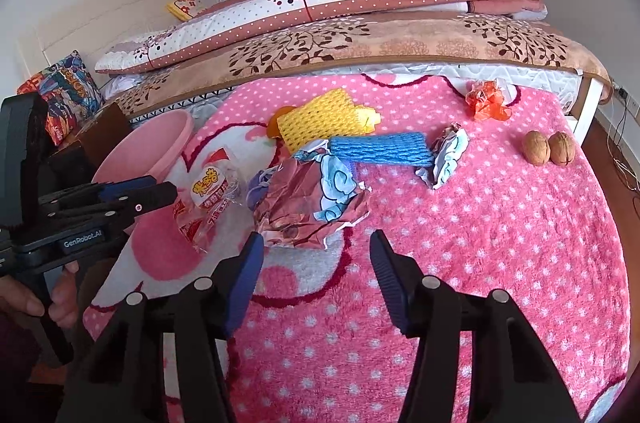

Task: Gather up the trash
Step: 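Move both grippers back over the bed toward the snack wrappers, then grasp the white-red snack bag with the left gripper while the right grasps the crumpled pink wrapper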

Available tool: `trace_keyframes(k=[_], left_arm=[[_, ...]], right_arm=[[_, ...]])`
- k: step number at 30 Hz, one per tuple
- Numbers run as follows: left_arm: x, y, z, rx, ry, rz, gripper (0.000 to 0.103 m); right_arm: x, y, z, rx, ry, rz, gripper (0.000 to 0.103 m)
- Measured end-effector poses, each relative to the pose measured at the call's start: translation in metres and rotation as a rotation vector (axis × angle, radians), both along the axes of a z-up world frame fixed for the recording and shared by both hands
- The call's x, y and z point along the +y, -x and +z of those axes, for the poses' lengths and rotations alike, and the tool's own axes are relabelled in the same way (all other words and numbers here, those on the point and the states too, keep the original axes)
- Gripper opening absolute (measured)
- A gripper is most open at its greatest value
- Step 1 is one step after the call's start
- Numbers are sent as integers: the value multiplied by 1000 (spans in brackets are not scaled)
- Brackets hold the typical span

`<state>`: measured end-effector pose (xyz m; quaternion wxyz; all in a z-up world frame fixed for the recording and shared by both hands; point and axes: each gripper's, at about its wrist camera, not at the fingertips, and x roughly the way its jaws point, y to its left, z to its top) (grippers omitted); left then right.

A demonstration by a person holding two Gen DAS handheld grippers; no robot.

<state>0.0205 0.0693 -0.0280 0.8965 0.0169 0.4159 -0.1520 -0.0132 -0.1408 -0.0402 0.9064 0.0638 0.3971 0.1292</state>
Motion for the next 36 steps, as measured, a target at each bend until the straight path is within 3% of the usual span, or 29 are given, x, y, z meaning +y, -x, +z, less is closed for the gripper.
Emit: trace_keyframes(k=[8,13,20,32,36], left_arm=[[-9,-26,-20,53,-23,-17,45],[-6,-20,-24,61,5,-13,22],[0,-4,-14,39,47,8,7],[14,25,0,-8,109,29,6],[17,29,1,-7,122,33,6]], right_arm=[[-3,-4,-2,14,-29,4,55],[-3,-5,-3,16,-31,8,55],[0,-6,-5,34,-48,12,55],[11,-23,-3,96,-158,-4,57],[25,-37,-10,133,-152,-36,57]])
